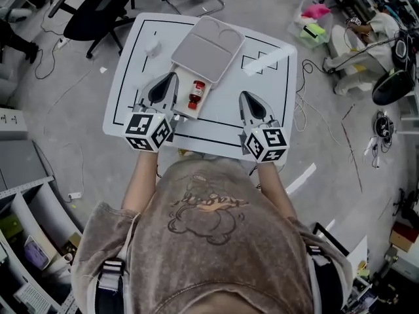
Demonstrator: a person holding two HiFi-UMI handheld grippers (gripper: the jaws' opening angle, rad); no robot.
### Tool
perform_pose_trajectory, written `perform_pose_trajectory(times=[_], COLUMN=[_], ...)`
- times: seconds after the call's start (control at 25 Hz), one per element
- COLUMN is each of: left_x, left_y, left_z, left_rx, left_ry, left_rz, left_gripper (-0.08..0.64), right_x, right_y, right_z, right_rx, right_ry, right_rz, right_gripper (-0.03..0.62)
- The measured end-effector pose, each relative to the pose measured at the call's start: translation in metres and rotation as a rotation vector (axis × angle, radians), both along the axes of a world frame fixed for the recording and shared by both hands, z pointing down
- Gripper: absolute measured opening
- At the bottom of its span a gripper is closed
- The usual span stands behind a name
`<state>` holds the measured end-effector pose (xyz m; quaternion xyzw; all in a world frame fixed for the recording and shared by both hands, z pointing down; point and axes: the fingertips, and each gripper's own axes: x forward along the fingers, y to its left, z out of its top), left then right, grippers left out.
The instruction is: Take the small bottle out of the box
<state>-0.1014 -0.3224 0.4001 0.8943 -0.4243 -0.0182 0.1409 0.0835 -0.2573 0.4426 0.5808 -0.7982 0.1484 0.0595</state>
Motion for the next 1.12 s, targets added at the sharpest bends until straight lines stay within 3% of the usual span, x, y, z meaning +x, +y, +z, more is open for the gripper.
perform_pose_trajectory(times=[0.6, 1.12], left_x=[0.011, 0.026], left_y=[-0.008, -0.012], left_z=[-0.001, 0.020], left_rx=[-0.020, -0.122], left_ry=[-0.009, -0.050], left_rz=[-0.037, 0.009], left_gripper=[0.017, 0.259], right_x=[0.007, 0.011], right_y=[-0.027, -0.038], right_z=[-0.003, 0.000], right_rx=[0.016, 0.017], right_ry=[-0.036, -0.048], right_rz=[-0.071, -0.107], right_gripper=[-0.003, -0.003])
